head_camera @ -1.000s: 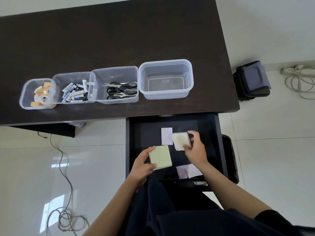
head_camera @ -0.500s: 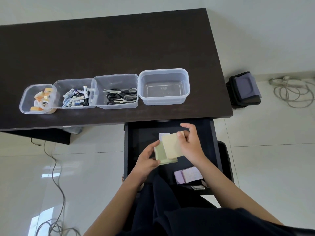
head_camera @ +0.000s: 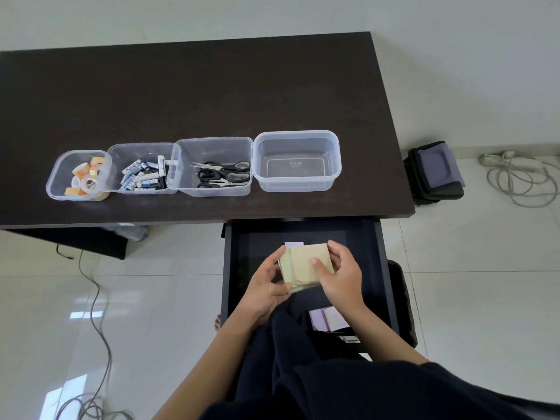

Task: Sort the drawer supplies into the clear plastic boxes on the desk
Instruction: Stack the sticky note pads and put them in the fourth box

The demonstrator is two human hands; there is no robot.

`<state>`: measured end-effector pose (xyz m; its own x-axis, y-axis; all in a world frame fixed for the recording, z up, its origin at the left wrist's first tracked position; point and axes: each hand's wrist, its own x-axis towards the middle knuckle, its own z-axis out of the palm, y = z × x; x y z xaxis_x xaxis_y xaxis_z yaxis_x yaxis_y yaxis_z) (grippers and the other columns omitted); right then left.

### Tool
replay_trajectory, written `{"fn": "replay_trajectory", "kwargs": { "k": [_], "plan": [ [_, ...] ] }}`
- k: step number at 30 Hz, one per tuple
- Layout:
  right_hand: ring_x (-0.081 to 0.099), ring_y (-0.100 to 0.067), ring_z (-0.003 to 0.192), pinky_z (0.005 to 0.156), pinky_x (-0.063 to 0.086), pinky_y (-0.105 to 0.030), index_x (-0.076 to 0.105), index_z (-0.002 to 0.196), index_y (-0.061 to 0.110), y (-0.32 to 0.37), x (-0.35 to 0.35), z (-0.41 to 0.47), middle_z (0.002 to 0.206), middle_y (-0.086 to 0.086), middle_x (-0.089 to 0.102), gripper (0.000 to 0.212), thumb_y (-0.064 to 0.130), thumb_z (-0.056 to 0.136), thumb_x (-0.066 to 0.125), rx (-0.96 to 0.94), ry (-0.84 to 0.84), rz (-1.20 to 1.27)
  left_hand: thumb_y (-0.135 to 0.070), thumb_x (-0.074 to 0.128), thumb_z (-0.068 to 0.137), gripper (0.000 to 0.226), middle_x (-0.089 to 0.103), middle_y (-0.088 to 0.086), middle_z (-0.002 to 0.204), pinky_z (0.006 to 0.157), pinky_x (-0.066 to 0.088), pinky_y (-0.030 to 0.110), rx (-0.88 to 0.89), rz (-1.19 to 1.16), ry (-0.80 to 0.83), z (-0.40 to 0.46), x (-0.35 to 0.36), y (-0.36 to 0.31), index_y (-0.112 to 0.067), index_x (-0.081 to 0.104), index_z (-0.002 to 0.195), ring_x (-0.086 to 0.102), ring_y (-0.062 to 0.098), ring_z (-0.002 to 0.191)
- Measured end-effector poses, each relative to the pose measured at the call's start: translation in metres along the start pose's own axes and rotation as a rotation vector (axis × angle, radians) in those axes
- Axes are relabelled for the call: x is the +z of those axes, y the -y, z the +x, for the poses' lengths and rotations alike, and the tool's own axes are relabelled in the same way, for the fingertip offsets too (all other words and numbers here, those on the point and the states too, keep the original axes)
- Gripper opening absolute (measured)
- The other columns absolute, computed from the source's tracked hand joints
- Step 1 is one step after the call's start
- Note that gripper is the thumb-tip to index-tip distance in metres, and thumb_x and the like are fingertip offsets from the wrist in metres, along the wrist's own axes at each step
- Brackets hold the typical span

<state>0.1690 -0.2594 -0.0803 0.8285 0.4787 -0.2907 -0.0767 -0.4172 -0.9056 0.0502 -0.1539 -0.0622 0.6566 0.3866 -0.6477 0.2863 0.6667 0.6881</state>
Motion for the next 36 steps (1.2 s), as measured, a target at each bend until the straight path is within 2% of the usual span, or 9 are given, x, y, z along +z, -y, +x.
{"fn": "replay_trajectory", "kwargs": {
  "k": [4, 10, 14, 17, 20, 24, 29, 33, 36],
  "plan": [
    [0.047, -0.005, 0.120, 0.095, 0.040, -0.017, 0.041, 0.141, 0.017, -0.003, -0.001, -0.006, 0.134, 0.010, 0.049, 0.055, 0.024, 0.090, 0.061, -0.036, 0.093, -0.077, 0.025, 0.043, 0.083, 0.074, 0.052, 0.006, 0.126, 0.088, 0.054, 0.037, 0.010, -0.040, 0.002, 0.000, 0.002, 0.000, -0.032, 0.046, 0.130, 0.058, 0.025, 0.109],
    [0.046, 0.004, 0.106, 0.078, 0.038, 0.001, 0.017, 0.150, 0.024, -0.002, -0.002, -0.013, 0.130, 0.022, 0.035, 0.063, 0.025, 0.097, 0.050, -0.004, 0.251, -0.102, 0.024, 0.043, 0.084, 0.073, 0.048, 0.007, 0.135, 0.093, 0.052, 0.038, 0.026, -0.034, 0.016, -0.002, 0.005, -0.002, -0.035, 0.047, 0.125, 0.054, 0.029, 0.118],
    [0.039, 0.001, 0.121, 0.097, 0.037, -0.014, 0.014, 0.151, 0.023, -0.002, 0.000, -0.012, 0.137, 0.019, 0.033, 0.066, 0.026, 0.096, 0.051, -0.032, 0.284, -0.113, 0.023, 0.043, 0.084, 0.074, 0.047, 0.007, 0.138, 0.099, 0.046, 0.043, 0.030, -0.009, 0.045, -0.003, 0.005, -0.004, -0.036, 0.044, 0.128, 0.056, 0.027, 0.115],
    [0.032, -0.003, 0.132, 0.106, 0.033, -0.021, 0.015, 0.150, 0.022, -0.005, 0.000, -0.009, 0.147, 0.013, 0.031, 0.067, 0.025, 0.095, 0.052, -0.052, 0.298, -0.107, 0.022, 0.044, 0.085, 0.075, 0.052, 0.007, 0.134, 0.100, 0.044, 0.047, 0.017, -0.017, 0.059, -0.002, 0.004, -0.006, -0.038, 0.045, 0.130, 0.058, 0.027, 0.113],
    [0.035, -0.008, 0.134, 0.107, 0.038, -0.027, 0.018, 0.150, 0.024, -0.007, 0.001, -0.008, 0.151, 0.009, 0.031, 0.067, 0.025, 0.094, 0.054, -0.055, 0.309, -0.102, 0.006, 0.048, 0.091, 0.060, 0.062, 0.008, 0.124, 0.100, 0.046, 0.049, 0.009, -0.032, 0.033, -0.002, 0.003, -0.008, -0.037, 0.048, 0.132, 0.061, 0.028, 0.110],
    [0.042, 0.000, 0.122, 0.092, 0.042, -0.013, 0.021, 0.148, 0.031, -0.008, 0.004, -0.008, 0.139, 0.014, 0.037, 0.065, 0.025, 0.093, 0.056, -0.056, 0.367, -0.097, -0.012, 0.056, 0.094, 0.039, 0.066, 0.005, 0.107, 0.095, 0.048, 0.052, 0.034, 0.056, -0.071, 0.001, 0.003, -0.005, -0.034, 0.057, 0.126, 0.063, 0.025, 0.099],
    [0.040, 0.015, 0.115, 0.095, 0.042, -0.019, 0.024, 0.147, 0.031, -0.014, 0.011, -0.010, 0.129, 0.022, 0.038, 0.065, 0.024, 0.092, 0.058, -0.035, 0.379, -0.095, 0.001, 0.059, 0.088, 0.046, 0.063, 0.007, 0.105, 0.089, 0.049, 0.050, 0.058, 0.171, -0.120, 0.003, -0.002, 0.001, -0.030, 0.057, 0.123, 0.059, 0.023, 0.091],
    [0.051, -0.003, 0.119, 0.100, 0.046, -0.028, 0.043, 0.139, 0.027, -0.022, 0.004, -0.001, 0.133, 0.013, 0.051, 0.051, 0.019, 0.091, 0.059, -0.003, 0.410, -0.081, 0.005, 0.059, 0.086, 0.049, 0.063, 0.008, 0.109, 0.085, 0.051, 0.052, 0.073, 0.200, -0.146, 0.005, -0.007, 0.008, -0.035, 0.060, 0.114, 0.060, 0.023, 0.096],
    [0.061, -0.009, 0.106, 0.099, 0.049, -0.032, 0.063, 0.120, 0.020, -0.034, -0.014, 0.011, 0.113, 0.005, 0.066, 0.032, 0.010, 0.090, 0.059, 0.026, 0.385, -0.164, 0.008, 0.057, 0.086, 0.052, 0.060, 0.006, 0.113, 0.077, 0.052, 0.044, 0.052, 0.218, -0.167, 0.003, -0.013, 0.013, -0.038, 0.058, 0.111, 0.058, 0.020, 0.098]
  ]
}}
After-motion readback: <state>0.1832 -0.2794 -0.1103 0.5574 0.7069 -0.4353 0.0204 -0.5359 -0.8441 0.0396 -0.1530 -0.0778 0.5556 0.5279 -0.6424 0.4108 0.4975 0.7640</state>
